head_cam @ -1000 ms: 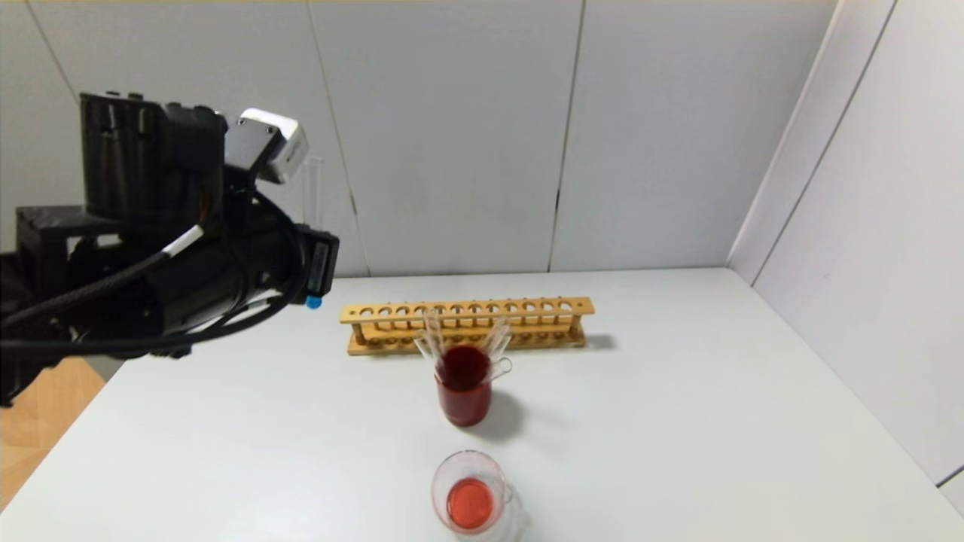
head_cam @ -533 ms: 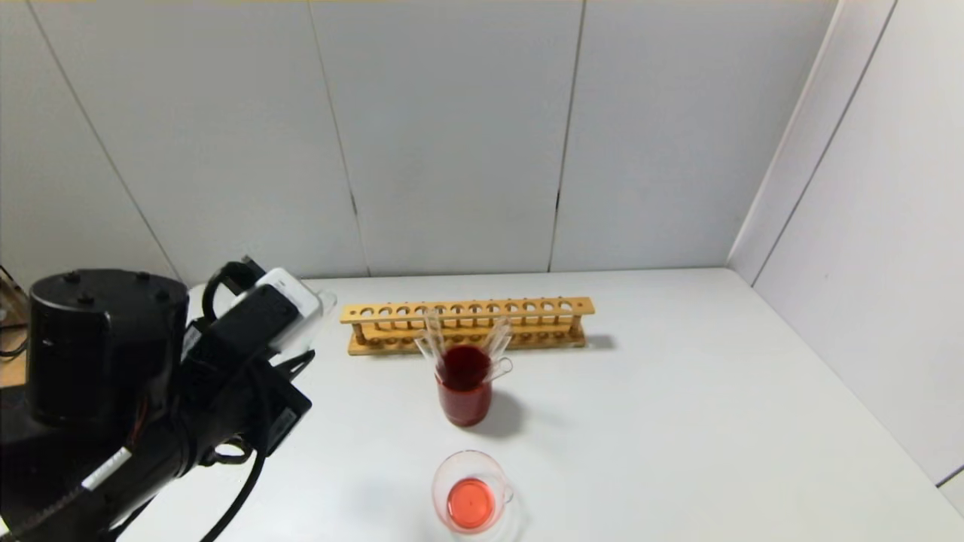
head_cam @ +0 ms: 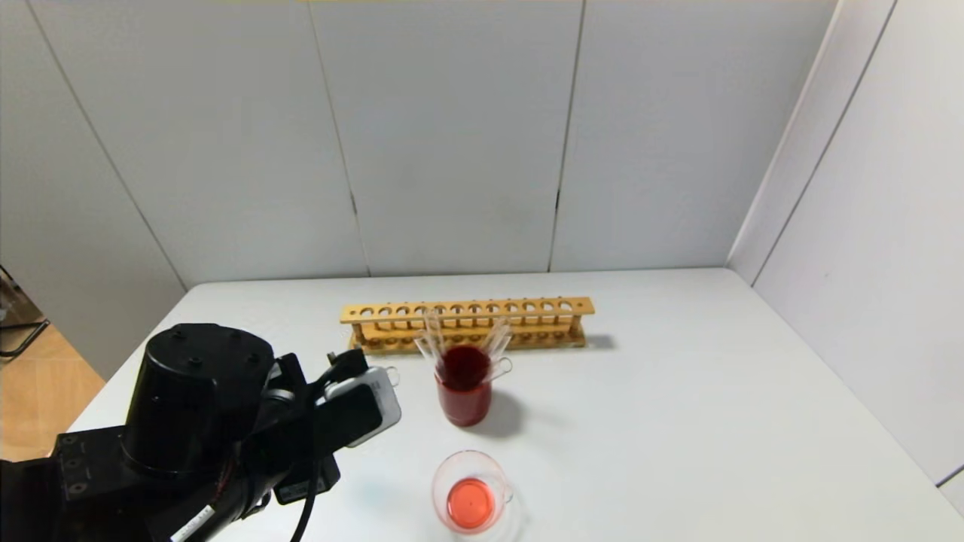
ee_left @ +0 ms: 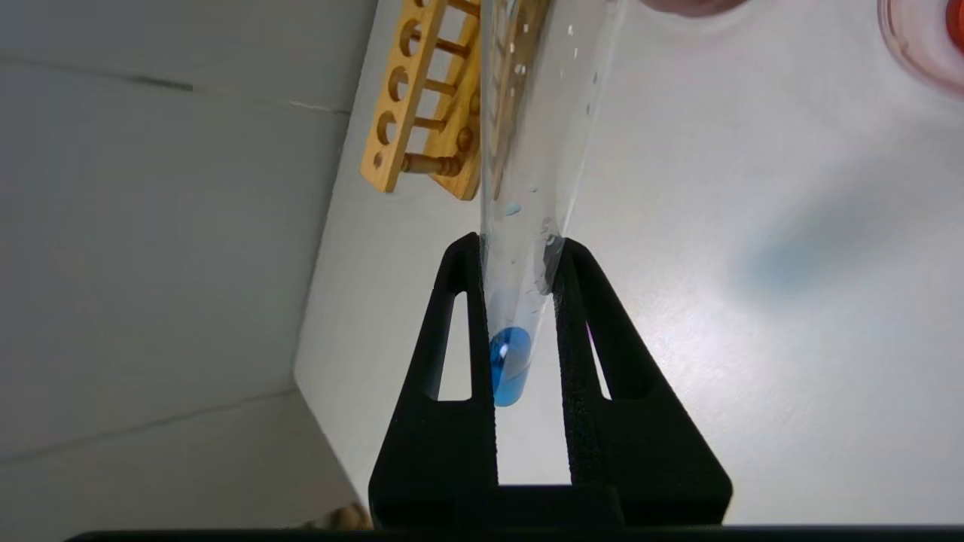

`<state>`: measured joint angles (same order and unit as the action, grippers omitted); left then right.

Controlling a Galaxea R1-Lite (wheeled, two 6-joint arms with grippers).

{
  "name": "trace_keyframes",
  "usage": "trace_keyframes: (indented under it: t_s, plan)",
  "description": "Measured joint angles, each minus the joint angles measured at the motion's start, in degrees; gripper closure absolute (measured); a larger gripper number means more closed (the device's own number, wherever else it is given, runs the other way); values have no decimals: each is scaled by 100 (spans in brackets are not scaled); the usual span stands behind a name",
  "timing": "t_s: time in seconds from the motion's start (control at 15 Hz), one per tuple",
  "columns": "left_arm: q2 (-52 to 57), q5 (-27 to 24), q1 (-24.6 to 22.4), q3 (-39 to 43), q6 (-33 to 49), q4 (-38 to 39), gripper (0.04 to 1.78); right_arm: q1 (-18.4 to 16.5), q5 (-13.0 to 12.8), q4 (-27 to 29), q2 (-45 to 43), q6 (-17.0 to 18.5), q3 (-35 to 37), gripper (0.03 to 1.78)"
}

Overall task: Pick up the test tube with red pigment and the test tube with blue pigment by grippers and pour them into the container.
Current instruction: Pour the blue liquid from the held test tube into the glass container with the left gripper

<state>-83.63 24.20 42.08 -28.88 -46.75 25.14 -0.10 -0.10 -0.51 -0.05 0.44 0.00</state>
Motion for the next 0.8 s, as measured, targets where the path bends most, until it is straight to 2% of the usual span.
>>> trace_keyframes:
  t_s: [0.2, 0.4, 0.8]
  plan:
    - [-177, 0, 113, -52, -890, -4, 152, 0, 0, 0, 0, 0, 0, 7]
    - [-336, -11, 417, -15, -1242, -33, 152, 0, 0, 2, 0, 0, 0, 7]
    - [-879, 22, 585, 24, -1319, -17, 152, 0, 0, 0, 0, 0, 0, 7]
